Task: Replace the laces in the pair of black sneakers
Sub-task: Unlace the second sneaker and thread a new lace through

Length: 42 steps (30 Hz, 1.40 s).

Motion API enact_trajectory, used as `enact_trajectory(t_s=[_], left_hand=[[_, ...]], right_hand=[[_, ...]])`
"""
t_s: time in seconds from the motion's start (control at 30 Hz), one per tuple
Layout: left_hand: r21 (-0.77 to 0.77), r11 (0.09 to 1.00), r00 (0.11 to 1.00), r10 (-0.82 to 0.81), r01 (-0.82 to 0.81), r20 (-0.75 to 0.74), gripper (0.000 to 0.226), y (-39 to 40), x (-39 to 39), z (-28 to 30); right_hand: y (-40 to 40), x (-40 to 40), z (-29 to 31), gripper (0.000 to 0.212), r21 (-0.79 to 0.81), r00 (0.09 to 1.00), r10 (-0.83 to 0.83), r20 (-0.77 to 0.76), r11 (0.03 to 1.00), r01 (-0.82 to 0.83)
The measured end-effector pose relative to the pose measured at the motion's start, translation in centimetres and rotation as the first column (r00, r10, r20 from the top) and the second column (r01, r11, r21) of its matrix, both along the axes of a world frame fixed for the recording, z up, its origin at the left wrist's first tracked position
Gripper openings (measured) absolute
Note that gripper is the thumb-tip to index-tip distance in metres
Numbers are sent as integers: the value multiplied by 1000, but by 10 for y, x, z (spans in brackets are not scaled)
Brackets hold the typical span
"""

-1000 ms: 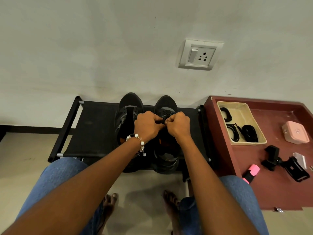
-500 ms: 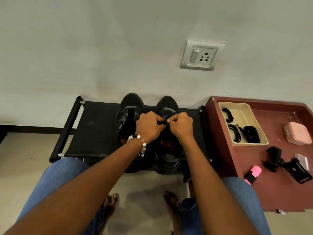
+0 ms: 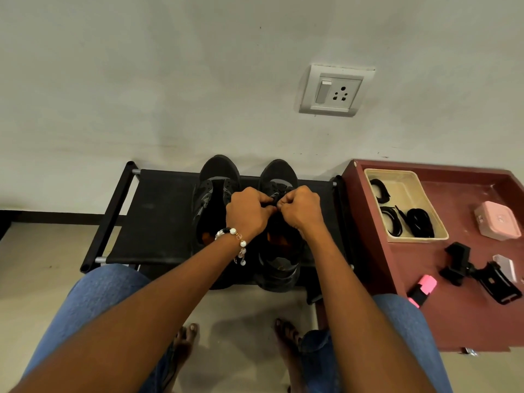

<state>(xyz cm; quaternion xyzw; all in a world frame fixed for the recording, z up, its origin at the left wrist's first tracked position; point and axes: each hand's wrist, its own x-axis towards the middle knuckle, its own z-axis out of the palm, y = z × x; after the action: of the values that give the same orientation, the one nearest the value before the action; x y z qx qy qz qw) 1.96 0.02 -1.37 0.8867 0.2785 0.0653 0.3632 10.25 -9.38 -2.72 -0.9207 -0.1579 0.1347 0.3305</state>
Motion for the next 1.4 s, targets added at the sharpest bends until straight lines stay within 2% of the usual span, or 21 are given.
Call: enact_trajectory(t_s=[0.3,0.47,0.6,0.9,1.03,1.1,1.2,1.3,1.4], left_hand=[[7,1000,1000,-2,2,10,26,1,1,1],[-16,997,997,-74,74,2,28,5,-1,3],[-91,992,996,-84,84,7,29,8,-1,3],[-130,990,998,-58,55,-20,30,5,2,1],[-129,991,999,-42,39,-17,29,5,2,1],[-134,991,999,-31,29,-14,29,5,1,2],[-147,989,1000,-27,26,-6,30,7,1,3],[-158,986,999,-46,44,-6,32,7,1,3],[-169,982,996,-82,78,-19,29,9,3,3]], right_hand=[[5,-8,4,16,-31,998,-57,35,998,58],[-2,-7,3,23,104,992,-114,-60,987,120],[-5,-8,6,23,128,985,-133,-106,981,147],[0,-15,11,23,-58,996,-38,80,997,43],[1,-19,9,38,-56,993,-74,98,995,79],[0,-20,4,39,56,988,-149,44,988,146],[0,-20,3,21,211,967,-232,-109,945,250],[-1,-16,5,10,278,925,-257,-280,901,334],[-1,-12,4,4,283,898,-261,-356,885,369]])
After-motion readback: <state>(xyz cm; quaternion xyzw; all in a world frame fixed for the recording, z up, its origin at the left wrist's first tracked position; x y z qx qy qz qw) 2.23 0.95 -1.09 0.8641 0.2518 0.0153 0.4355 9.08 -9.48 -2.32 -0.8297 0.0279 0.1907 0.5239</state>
